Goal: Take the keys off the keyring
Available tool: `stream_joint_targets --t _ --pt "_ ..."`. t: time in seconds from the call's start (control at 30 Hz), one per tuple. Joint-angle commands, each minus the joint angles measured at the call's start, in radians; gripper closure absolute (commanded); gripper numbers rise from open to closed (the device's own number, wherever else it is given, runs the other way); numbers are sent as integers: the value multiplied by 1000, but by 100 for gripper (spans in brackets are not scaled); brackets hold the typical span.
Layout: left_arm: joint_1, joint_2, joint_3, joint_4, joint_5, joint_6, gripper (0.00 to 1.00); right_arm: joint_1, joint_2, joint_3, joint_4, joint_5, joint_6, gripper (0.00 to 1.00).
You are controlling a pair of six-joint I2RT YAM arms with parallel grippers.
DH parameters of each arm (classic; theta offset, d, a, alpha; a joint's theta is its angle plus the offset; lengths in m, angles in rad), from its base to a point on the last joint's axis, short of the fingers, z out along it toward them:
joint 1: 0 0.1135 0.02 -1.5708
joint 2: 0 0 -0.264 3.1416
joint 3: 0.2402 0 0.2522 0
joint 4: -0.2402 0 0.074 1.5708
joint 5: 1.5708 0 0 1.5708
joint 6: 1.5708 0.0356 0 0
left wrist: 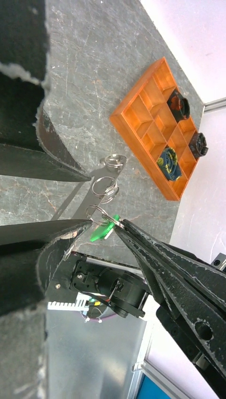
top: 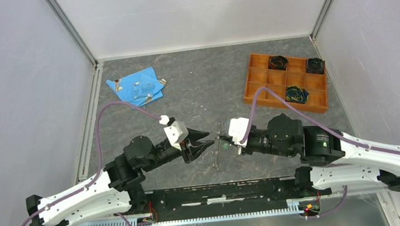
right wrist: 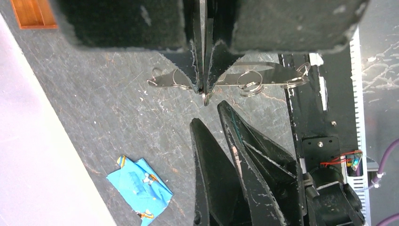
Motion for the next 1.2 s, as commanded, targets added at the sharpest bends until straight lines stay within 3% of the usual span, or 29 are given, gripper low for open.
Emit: stream_joint_targets --t 0.0,0.23,0.47,0.73,0.87,1.17 --pt "-3 -37 9 56 9 5 59 0 -1 72 64 4 32 99" --pt "-3 -51 82 71 84 -61 59 0 78 171 42 243 207 100" --pt "-4 2 136 77 115 -72 58 -2 251 399 -120 388 317 100" --pt "-8 73 77 82 -44 -42 60 -7 296 516 -167 371 360 100" --pt "-13 36 -14 165 -158 10 59 -7 271 489 -132 289 351 100" --pt "-16 -69 -109 326 -239 103 58 -8 237 399 -110 127 332 100"
